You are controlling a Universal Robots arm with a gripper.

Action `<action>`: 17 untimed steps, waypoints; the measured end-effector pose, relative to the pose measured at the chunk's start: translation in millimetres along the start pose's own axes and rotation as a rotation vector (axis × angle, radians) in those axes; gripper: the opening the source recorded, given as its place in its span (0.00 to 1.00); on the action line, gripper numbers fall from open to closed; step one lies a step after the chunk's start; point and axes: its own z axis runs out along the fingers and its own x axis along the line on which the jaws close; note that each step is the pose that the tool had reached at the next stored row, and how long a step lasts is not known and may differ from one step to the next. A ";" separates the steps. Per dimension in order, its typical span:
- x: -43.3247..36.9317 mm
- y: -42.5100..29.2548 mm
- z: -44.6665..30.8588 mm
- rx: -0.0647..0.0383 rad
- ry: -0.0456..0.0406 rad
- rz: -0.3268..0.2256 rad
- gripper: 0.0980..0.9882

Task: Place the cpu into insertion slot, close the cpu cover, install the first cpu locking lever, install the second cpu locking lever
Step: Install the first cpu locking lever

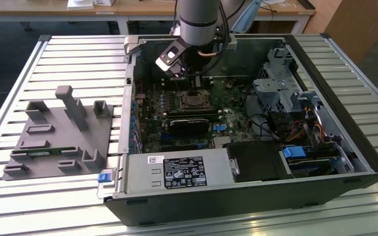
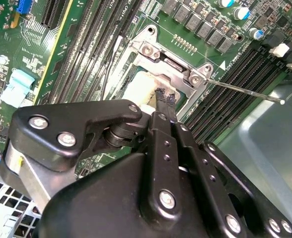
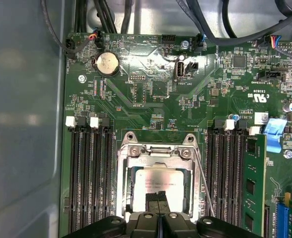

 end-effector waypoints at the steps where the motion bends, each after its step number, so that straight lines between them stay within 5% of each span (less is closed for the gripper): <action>1: 0.0 0.0 -0.1 0.000 -0.0001 0.000 0.01; 17: 0.0 0.2 -9.1 0.000 -0.0025 0.000 0.01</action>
